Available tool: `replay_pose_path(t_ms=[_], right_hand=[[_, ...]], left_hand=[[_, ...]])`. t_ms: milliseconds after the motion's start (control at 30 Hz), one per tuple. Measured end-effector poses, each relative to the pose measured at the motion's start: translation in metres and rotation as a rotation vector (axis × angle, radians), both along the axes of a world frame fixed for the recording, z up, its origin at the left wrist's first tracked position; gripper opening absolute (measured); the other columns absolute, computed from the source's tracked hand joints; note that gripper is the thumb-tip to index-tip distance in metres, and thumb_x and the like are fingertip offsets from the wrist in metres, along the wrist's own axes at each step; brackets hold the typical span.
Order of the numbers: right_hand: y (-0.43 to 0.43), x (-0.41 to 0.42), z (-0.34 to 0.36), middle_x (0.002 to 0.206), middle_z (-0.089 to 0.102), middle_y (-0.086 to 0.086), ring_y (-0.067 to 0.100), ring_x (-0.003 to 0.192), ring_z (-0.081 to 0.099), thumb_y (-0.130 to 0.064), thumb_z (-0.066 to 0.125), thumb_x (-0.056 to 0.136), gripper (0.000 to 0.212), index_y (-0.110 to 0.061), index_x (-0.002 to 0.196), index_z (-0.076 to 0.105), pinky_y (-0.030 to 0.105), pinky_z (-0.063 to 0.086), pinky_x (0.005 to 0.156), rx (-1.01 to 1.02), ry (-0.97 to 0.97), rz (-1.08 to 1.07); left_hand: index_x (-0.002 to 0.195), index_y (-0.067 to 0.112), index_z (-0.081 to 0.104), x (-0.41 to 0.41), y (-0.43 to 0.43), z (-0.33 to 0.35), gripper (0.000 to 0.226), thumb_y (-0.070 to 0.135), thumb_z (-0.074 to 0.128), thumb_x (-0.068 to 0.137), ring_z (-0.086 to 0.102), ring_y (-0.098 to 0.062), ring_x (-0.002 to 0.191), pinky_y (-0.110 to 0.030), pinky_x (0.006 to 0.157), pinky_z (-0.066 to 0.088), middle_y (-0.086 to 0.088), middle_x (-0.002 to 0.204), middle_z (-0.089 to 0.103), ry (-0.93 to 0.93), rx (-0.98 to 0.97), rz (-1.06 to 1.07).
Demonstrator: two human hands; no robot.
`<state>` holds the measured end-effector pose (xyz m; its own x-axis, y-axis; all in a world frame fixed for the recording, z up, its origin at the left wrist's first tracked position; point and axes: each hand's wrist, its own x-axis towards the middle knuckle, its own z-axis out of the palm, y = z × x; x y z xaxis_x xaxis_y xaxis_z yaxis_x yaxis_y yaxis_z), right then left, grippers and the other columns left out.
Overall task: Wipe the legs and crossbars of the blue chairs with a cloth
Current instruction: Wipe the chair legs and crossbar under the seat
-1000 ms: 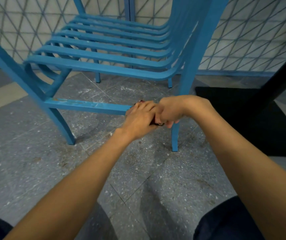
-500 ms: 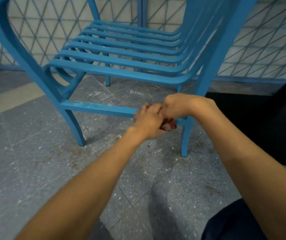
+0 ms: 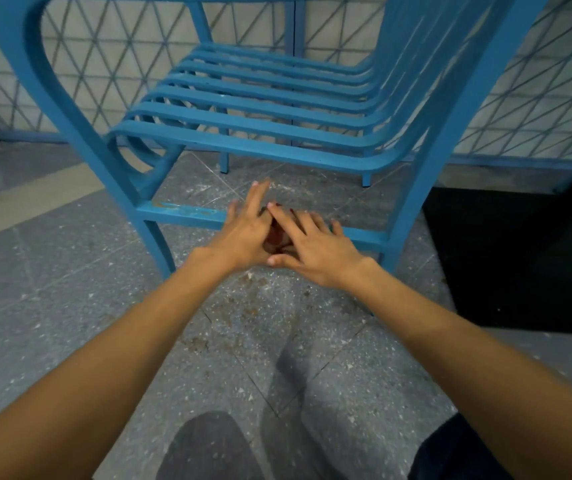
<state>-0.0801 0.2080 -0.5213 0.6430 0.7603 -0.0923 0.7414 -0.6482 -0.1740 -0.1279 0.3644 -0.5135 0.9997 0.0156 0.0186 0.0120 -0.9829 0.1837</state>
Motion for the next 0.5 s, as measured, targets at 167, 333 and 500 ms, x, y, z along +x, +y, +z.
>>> replay_pose_path(t_ms=[167, 333, 500], right_hand=[[0.006, 0.005, -0.003, 0.134, 0.041, 0.013, 0.039, 0.118, 0.047, -0.041, 0.047, 0.097, 0.053, -0.015, 0.14, 0.034, 0.051, 0.037, 0.101, 0.143, -0.115, 0.045], [-0.001, 0.011, -0.002, 0.129, 0.046, 0.01, 0.03, 0.108, 0.054, -0.028, 0.046, 0.099, 0.036, -0.009, 0.13, 0.044, 0.044, 0.046, 0.093, 0.355, 0.039, 0.095], [0.015, 0.012, 0.0, 0.102, 0.048, 0.008, 0.031, 0.096, 0.053, -0.03, 0.036, 0.102, 0.022, -0.009, 0.103, 0.044, 0.035, 0.039, 0.078, 0.468, 0.107, -0.179]], left_hand=[[0.136, 0.013, 0.041, -0.049, 0.075, 0.065, 0.061, 0.028, 0.067, 0.084, 0.04, -0.019, 0.126, -0.035, 0.107, 0.031, -0.01, 0.139, 0.04, -0.47, -0.278, 0.309], [0.096, 0.024, 0.036, -0.055, 0.143, 0.09, 0.032, 0.03, 0.052, 0.069, 0.045, -0.006, 0.097, -0.017, 0.091, 0.035, -0.008, 0.114, 0.039, -1.04, -0.395, 0.79], [0.13, 0.012, 0.033, -0.034, 0.164, 0.095, 0.059, 0.018, 0.061, 0.079, 0.05, -0.008, 0.089, -0.023, 0.085, 0.052, 0.003, 0.103, 0.046, -0.748, -0.777, 0.739]])
